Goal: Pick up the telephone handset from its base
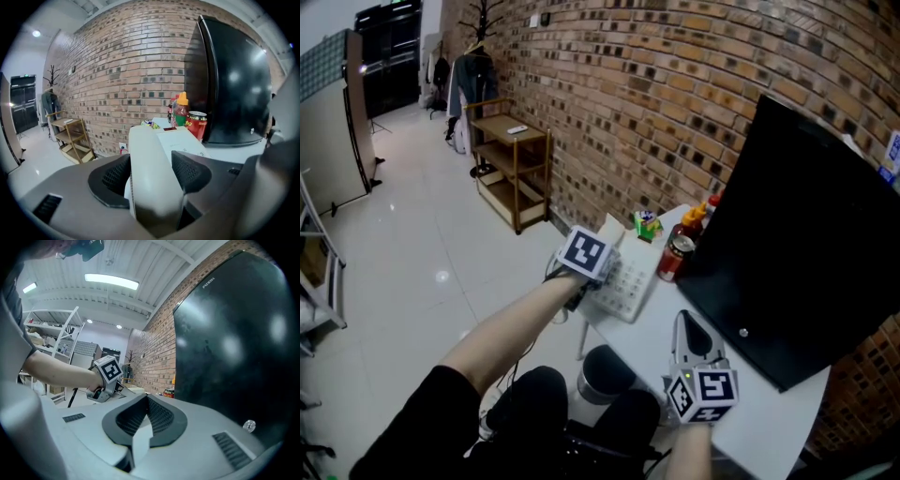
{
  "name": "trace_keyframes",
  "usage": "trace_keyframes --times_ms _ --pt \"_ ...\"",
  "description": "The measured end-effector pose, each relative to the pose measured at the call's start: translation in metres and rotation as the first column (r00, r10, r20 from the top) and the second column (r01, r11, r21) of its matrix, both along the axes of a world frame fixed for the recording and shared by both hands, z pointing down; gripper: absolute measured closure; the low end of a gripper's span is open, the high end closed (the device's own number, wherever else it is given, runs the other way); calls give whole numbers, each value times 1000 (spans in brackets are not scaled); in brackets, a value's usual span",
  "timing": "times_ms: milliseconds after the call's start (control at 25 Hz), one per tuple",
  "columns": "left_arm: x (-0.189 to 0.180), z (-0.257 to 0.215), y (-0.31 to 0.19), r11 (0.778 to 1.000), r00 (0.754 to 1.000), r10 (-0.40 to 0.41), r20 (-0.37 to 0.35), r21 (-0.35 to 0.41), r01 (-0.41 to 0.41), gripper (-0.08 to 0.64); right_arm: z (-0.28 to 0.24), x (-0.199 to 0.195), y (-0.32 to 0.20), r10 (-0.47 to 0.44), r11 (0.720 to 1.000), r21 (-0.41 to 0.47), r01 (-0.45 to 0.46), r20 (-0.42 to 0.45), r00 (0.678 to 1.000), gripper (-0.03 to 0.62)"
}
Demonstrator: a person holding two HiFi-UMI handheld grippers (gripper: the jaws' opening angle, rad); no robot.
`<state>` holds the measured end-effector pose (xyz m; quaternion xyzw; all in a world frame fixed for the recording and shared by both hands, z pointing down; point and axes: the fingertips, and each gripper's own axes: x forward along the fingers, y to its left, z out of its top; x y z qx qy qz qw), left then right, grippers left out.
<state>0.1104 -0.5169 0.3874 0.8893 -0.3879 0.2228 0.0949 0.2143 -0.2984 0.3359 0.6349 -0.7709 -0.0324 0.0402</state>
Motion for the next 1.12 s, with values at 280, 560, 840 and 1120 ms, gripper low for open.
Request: trace_keyframes --times_ms 280,560,840,1120 --pt "-27 8 -8 991 985 -121 122 -33 126 305 5 4 -5 -5 1000 -23 6 23 1000 586" --pt "-2 -16 16 999 995 -32 -97 11 33 336 10 9 3 13 1000 -25 -12 29 1000 586" --pt "-27 -56 49 984 946 84 -312 176 -29 336 3 11 11 2 1000 -2 -2 32 999 586" --pt "-69 -98 94 945 758 299 -580 292 -149 336 -1 19 25 -22 999 33 22 12 1000 586"
